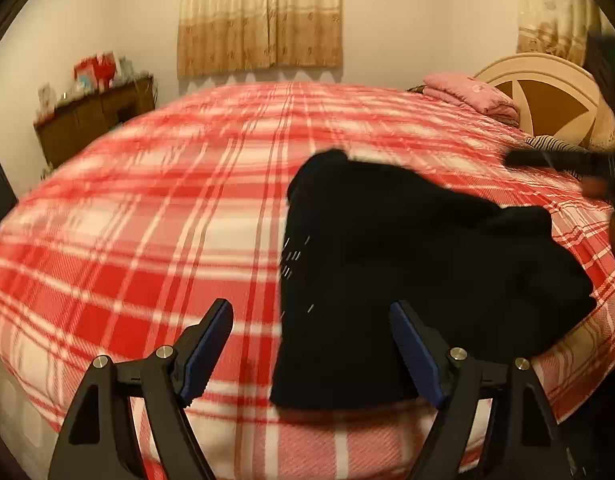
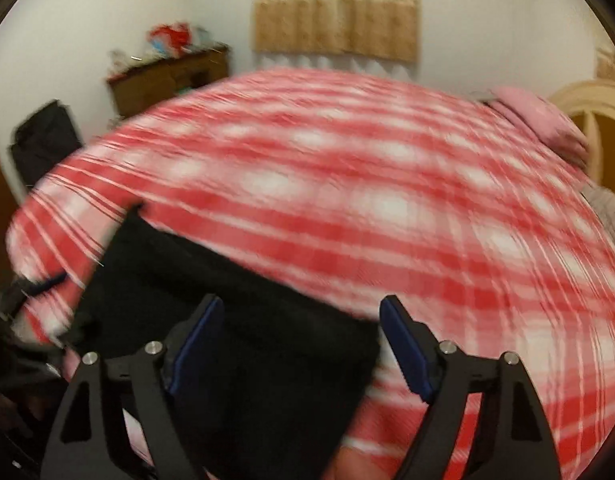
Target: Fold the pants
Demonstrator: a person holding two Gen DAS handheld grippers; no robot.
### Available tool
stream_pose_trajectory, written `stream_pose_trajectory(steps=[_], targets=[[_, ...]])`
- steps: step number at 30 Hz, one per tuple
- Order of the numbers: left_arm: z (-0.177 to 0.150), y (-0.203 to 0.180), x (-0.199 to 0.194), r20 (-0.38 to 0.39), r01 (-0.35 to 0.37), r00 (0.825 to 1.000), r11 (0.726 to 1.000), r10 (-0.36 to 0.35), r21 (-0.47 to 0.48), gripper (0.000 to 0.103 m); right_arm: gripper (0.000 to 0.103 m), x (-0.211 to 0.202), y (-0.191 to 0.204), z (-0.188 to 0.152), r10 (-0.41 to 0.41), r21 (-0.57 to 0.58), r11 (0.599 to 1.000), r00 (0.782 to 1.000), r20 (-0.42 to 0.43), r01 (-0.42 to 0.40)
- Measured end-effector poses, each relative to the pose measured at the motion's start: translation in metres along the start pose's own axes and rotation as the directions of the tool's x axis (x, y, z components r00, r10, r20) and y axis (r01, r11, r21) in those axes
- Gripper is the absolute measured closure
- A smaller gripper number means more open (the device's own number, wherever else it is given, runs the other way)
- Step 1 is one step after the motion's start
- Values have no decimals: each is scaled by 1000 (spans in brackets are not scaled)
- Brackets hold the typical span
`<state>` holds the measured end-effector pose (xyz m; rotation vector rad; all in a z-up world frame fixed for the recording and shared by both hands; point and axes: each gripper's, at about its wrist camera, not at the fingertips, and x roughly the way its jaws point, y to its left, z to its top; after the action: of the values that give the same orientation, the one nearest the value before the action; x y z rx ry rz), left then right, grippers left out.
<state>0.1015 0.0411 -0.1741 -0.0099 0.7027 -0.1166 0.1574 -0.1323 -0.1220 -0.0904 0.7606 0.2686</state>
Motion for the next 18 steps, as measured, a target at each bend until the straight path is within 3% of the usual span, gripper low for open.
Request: stream_pose_trajectory(steps=[3,6,7,8,9,10,13,15,18], targets=[[-9,-1,7,-25,-2,1000,1000,2,10,21,20,27,42,33,177,-46,983,984,-26,-178],[-15,-4,14,-42,-10,999,1000,11,27,21,23,68,78,47,236,-66,967,964,-121,-246],[-17,-2,14,-35,3,999,1000,-2,9,20,27,81,88,48,228,-83,967,962,-150,-243],[-18,-1,15,-33,11,999,1000,-11,-2,20,27,95,99,48,183,-119,971,968,-173,-205],[-19,1,16,-34,15,999,1000,-16,-13,20,27,115,109,45,86,-176,977,977,-195,-121],[-20,3,17,-34,23,999,999,-24,-25,19,26,123,112,42,59,-186,978,977,-204,-98],[-20,7,18,-37,51,998,997,-53,-57,19,13,137,97,43,93,-103,988,973,-212,-117],[-17,6,13,-26,41,999,998,-43,-46,19,13,130,80,41,139,-46,987,967,-214,-152],[-11,-1,2,20,-12,1000,1000,12,-19,19,13,90,60,35,155,-16,987,979,-133,-159]])
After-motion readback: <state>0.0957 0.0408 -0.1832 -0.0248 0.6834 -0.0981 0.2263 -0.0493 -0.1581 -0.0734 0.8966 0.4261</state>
